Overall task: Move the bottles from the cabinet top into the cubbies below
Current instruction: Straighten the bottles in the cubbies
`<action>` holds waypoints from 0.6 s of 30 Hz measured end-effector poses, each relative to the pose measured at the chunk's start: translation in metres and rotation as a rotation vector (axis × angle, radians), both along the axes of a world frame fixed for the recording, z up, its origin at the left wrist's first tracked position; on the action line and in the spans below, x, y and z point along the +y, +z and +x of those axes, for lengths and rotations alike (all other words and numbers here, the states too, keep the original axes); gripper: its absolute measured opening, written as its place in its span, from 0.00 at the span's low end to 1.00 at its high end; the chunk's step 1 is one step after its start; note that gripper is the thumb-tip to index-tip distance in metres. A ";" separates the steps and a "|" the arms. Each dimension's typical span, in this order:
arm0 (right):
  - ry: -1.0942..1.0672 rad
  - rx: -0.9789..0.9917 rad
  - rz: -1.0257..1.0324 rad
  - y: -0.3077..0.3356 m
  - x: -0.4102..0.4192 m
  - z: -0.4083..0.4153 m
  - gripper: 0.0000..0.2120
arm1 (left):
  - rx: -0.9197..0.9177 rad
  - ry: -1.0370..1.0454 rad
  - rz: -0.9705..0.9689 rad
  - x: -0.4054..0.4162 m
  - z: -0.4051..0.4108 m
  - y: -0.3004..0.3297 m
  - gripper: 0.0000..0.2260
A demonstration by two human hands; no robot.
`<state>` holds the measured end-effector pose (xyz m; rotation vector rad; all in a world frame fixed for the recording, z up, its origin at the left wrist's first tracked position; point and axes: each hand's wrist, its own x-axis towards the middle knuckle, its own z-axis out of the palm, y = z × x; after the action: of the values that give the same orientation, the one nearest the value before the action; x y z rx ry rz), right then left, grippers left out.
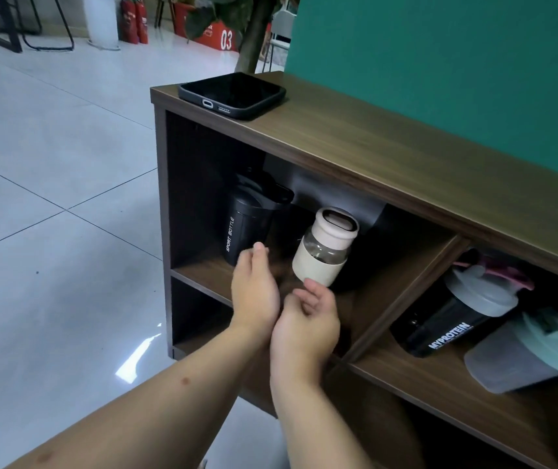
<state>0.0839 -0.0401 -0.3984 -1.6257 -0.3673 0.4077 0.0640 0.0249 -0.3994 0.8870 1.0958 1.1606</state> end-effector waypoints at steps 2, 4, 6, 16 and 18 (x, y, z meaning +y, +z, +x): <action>0.122 0.054 0.020 -0.003 0.010 -0.013 0.15 | 0.038 0.102 0.040 0.010 -0.013 0.004 0.14; 0.251 0.154 0.065 0.001 0.024 -0.019 0.20 | 0.044 0.150 0.070 0.029 -0.027 0.004 0.15; 0.355 0.243 0.095 0.009 0.036 -0.023 0.26 | 0.043 0.137 0.050 0.046 -0.039 0.008 0.24; 0.505 0.250 0.039 0.014 0.066 -0.034 0.38 | -0.138 -0.242 -0.133 0.074 -0.055 -0.011 0.23; 0.502 0.268 0.035 0.012 0.068 -0.034 0.38 | -0.165 -0.246 -0.150 0.073 -0.054 -0.011 0.23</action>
<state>0.0498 0.0277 -0.3861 -1.4102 -0.5744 0.9821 0.0096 0.0980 -0.4103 0.7708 0.8988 0.9182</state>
